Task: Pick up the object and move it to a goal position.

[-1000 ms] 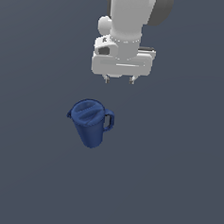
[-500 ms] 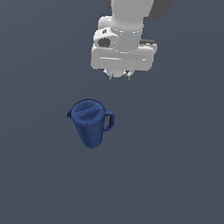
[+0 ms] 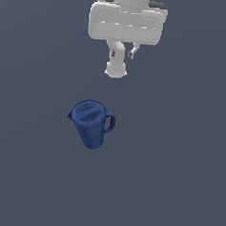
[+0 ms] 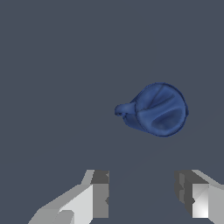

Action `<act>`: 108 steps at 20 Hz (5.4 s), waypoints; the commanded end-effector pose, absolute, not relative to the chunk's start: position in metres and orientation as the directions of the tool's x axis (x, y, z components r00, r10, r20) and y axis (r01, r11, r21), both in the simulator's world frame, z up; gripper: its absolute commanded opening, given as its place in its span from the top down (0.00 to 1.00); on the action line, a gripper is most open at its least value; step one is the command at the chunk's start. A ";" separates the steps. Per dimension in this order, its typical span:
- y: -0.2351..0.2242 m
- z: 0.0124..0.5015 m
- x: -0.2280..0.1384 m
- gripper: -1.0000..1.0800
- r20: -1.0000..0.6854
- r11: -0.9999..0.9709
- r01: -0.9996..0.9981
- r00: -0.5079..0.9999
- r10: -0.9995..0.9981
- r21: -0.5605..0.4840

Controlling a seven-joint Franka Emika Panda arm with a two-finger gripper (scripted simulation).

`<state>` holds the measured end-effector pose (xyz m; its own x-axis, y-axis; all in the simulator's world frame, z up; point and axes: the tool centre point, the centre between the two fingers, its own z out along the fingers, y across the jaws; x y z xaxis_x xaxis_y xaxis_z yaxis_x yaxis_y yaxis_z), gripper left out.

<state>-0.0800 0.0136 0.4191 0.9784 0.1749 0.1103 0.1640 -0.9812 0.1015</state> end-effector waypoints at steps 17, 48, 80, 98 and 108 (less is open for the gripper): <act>0.045 0.619 -0.125 0.38 0.207 -0.800 0.258 0.882 0.424 0.542; 0.196 0.555 -0.080 0.38 -0.541 -0.008 0.560 0.805 0.246 0.829; 0.044 0.188 0.006 0.38 -0.942 -0.070 0.990 0.092 -0.323 0.121; 0.031 0.185 0.003 0.38 -0.939 -0.092 0.989 0.078 -0.335 0.115; 0.008 0.192 -0.001 0.38 -0.939 -0.094 0.989 0.076 -0.336 0.114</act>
